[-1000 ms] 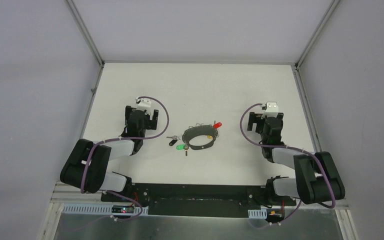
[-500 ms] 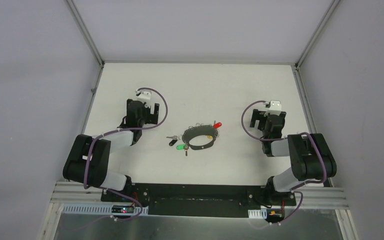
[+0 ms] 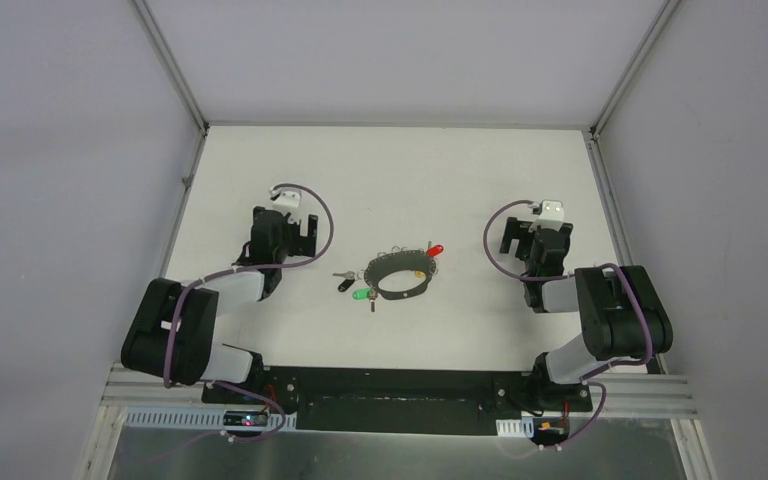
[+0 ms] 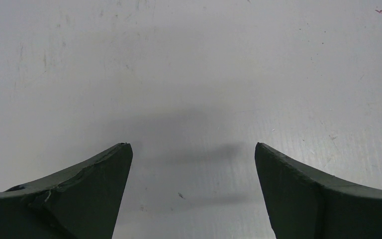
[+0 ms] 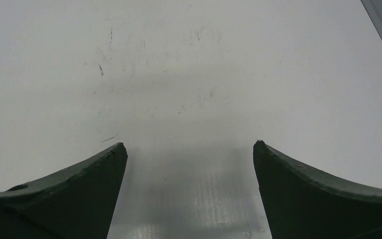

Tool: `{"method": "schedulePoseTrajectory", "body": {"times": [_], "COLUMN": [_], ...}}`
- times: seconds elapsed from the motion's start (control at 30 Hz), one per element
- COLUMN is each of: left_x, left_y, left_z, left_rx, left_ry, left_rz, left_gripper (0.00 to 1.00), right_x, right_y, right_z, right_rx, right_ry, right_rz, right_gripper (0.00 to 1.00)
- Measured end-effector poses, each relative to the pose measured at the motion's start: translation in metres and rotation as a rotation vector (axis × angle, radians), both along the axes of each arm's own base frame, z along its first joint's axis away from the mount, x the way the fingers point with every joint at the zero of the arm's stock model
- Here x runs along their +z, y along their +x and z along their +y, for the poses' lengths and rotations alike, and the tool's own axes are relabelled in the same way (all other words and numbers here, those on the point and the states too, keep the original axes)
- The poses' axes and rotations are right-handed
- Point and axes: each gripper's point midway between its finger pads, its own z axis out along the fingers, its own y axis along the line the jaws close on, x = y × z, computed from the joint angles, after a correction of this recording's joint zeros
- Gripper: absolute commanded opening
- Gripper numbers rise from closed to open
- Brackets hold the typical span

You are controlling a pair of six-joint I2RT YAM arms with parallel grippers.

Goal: Put the keys on the keyring

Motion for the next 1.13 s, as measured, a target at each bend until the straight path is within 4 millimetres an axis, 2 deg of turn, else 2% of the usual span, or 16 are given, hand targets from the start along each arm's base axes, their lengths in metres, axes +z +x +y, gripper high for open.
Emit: {"method": "schedulePoseTrajectory", "body": {"times": [0.27, 0.43, 0.57, 0.8, 1.13], "left_x": [0.010, -0.004, -0.021, -0.003, -0.004], "left_y": [-0.010, -0.004, -0.010, 0.008, 0.008], "left_z": [0.026, 0.042, 0.043, 0.050, 0.049], "left_rx": [0.108, 0.145, 0.135, 0.140, 0.129], "left_ry": [0.028, 0.050, 0.064, 0.036, 0.032], "left_rz": [-0.107, -0.150, -0.125, -0.164, -0.156], "left_gripper": [0.99, 0.99, 0.99, 0.99, 0.99], "right_x": [0.000, 0.000, 0.000, 0.000, 0.001], "right_y": [0.000, 0.000, 0.000, 0.000, 0.001], "right_z": [0.000, 0.000, 0.000, 0.000, 0.000], "right_rx": [0.000, 0.000, 0.000, 0.000, 0.000], "right_ry": [0.000, 0.000, 0.000, 0.000, 0.001], "right_rz": [-0.002, -0.001, -0.001, -0.002, -0.003], "right_gripper": [1.00, 1.00, 1.00, 1.00, 1.00]}}
